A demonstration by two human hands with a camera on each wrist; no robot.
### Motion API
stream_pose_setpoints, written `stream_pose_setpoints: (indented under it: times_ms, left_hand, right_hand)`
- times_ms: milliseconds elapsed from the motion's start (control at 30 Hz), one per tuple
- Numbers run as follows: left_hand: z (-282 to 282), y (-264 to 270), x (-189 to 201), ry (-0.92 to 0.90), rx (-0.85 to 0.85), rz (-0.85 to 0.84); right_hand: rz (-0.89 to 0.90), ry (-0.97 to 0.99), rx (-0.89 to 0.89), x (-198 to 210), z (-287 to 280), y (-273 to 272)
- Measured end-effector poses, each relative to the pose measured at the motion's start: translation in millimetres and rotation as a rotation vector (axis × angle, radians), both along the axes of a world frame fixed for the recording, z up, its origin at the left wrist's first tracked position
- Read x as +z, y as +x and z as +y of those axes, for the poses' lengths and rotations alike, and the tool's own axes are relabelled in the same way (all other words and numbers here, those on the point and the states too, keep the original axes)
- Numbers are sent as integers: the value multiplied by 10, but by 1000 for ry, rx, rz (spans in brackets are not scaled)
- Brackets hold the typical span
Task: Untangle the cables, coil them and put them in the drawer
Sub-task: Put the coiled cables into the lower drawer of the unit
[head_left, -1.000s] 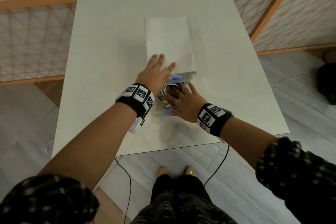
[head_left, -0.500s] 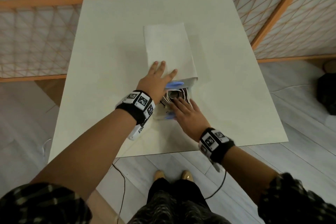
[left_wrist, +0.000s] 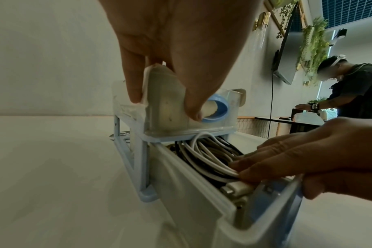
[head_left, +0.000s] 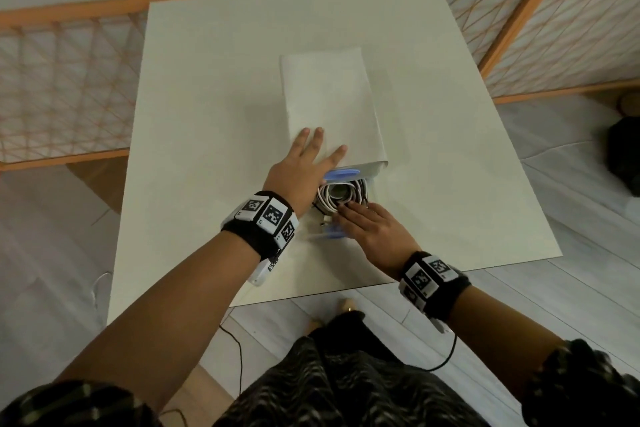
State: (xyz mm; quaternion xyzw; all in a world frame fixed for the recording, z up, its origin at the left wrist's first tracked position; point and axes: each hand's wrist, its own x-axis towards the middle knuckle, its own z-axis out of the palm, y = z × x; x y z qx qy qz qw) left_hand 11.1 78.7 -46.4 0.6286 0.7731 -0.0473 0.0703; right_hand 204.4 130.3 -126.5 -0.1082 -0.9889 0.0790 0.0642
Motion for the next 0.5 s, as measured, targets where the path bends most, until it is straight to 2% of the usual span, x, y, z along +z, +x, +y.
stream_pose_setpoints:
  times_ms: [167, 333, 500]
  left_hand:
    - [-5, 32, -17, 3, 14, 4]
    - [5, 34, -23, 8, 24, 11]
    - [8, 6, -3, -11, 23, 29]
  right_hand:
    - [-71, 5, 70, 35, 152, -33]
    - [-169, 12, 38, 237, 275, -286]
    - [18, 3, -55, 238, 195, -265]
